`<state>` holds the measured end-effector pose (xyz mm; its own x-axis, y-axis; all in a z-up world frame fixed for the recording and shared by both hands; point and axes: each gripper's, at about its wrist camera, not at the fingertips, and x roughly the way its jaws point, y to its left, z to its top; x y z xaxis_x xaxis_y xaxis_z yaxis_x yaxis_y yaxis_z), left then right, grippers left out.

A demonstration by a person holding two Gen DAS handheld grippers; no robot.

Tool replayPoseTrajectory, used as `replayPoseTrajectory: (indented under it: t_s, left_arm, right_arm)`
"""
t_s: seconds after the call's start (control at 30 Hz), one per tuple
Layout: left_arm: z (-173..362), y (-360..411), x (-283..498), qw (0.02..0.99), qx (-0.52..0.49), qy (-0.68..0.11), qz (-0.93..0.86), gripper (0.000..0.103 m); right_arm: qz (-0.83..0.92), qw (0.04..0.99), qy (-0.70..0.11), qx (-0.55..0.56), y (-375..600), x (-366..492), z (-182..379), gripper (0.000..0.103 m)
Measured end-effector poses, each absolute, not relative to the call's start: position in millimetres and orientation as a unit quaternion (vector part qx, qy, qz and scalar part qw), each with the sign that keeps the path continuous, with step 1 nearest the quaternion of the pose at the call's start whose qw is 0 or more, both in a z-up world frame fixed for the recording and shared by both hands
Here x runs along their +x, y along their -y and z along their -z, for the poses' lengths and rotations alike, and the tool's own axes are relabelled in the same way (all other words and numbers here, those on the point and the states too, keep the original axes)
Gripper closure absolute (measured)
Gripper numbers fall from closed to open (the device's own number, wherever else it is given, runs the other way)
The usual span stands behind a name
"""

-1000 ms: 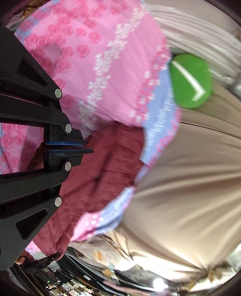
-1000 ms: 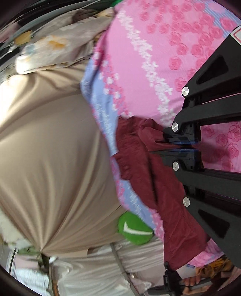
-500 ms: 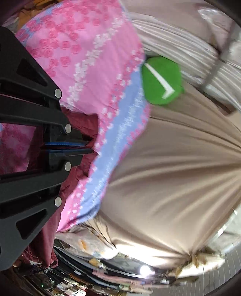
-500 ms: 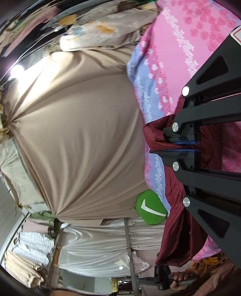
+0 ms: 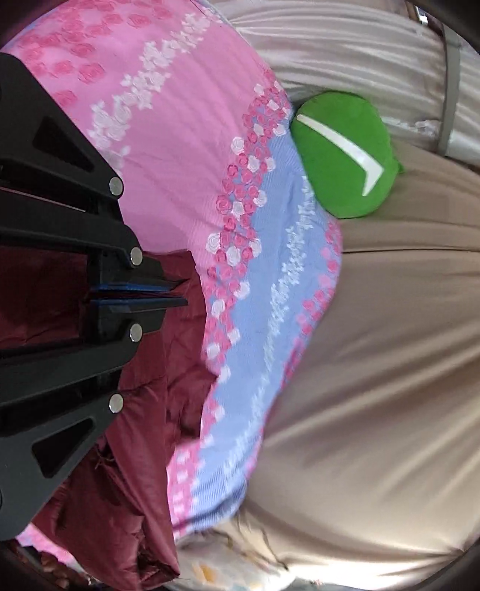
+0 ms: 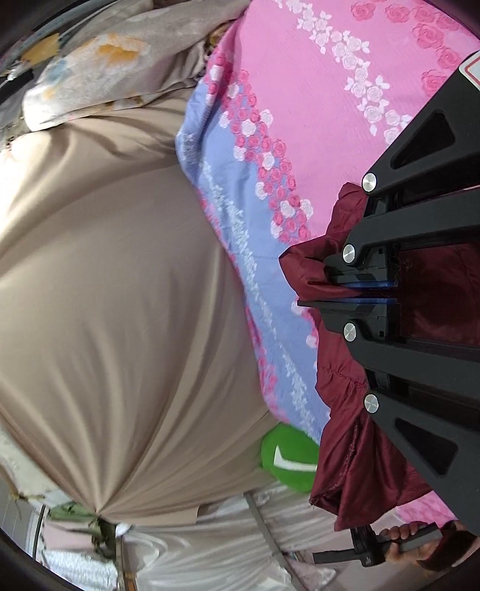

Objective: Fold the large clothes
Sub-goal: 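Grasp the jacket hem with both grippers and lift it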

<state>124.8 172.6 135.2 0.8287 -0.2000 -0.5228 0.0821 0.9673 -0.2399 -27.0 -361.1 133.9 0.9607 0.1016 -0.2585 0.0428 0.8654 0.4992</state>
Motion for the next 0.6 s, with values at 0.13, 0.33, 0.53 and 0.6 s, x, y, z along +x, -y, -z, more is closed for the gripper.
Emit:
replayPoseTrajectory:
  t_s: [0.13, 0.33, 0.53, 0.6]
  left_arm:
    - [-107.1, -157.1, 181.4, 0.939, -0.106, -0.322, 0.05, 0.102]
    - [-72.3, -142.8, 237.7, 0.927, -0.103, -0.358, 0.028, 0.102]
    - [-42.3, -134.3, 269.9, 0.918, -0.097, -0.384, 0.014, 0.102]
    - [-30.0, -133.0, 278.2, 0.914, -0.1, -0.393, 0.01, 0.101]
  right_arm:
    - [0.002, 0.944, -0.179, 0.277, 369.5, 24.8, -112.8, 0.1]
    - [0.034, 0.925, -0.241, 0.293, 375.5, 91.9, -75.5, 0.1]
    - [0.052, 0.909, -0.289, 0.296, 376.2, 131.0, -43.1, 0.1]
    - [0.06, 0.902, -0.307, 0.296, 376.4, 141.3, -29.2, 0.101]
